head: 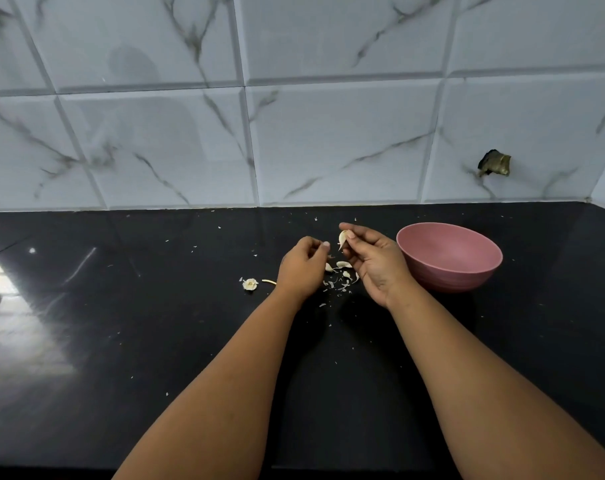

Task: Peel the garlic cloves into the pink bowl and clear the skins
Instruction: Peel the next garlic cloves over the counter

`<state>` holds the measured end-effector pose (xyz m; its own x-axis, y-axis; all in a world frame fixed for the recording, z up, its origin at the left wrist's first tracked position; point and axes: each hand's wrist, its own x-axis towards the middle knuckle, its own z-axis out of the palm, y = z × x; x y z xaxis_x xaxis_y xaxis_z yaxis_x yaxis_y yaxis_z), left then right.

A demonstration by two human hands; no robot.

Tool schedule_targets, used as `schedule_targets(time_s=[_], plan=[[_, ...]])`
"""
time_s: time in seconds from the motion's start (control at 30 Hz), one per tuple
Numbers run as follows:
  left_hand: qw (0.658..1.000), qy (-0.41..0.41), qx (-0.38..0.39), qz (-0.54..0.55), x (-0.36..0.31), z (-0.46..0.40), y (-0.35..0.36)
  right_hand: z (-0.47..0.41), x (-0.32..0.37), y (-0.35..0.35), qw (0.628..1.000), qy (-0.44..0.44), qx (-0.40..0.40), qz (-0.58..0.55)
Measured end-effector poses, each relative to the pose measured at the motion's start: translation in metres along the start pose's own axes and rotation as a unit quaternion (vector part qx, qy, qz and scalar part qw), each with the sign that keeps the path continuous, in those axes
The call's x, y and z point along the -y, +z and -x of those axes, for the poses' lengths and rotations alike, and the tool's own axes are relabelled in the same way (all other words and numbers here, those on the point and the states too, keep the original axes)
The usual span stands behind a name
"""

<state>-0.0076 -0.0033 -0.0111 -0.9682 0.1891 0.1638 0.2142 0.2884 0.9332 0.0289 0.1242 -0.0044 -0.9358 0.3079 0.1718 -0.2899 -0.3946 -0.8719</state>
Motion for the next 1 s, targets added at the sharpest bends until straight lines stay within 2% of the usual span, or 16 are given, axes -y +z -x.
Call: schedule_targets(time_s=[0.1, 0.2, 0.83, 1.0], plan=[[0.997, 0.07, -0.026, -0.03, 0.0013, 0.003, 0.0019, -0.0017, -0.0019, -0.0023, 0.998, -0.015, -0.009, 0.06], [0.993, 0.095, -0.061, 0.036, -0.0006, 0.0024, -0.0021, -0.0025, -0.004, -0.0047, 0.995, -0.026, -0.017, 0.094], [0.99, 0.119, -0.06, 0.051, -0.0005, 0.0037, -0.0042, 0.0061, 0.0006, 0.0026, 0.988, -0.046, -0.003, 0.148], [0.989, 0.099, -0.056, 0.098, -0.0009, 0.0032, -0.0023, 0.0072, 0.0023, 0.0027, 0.995, -0.023, 0.004, 0.101]])
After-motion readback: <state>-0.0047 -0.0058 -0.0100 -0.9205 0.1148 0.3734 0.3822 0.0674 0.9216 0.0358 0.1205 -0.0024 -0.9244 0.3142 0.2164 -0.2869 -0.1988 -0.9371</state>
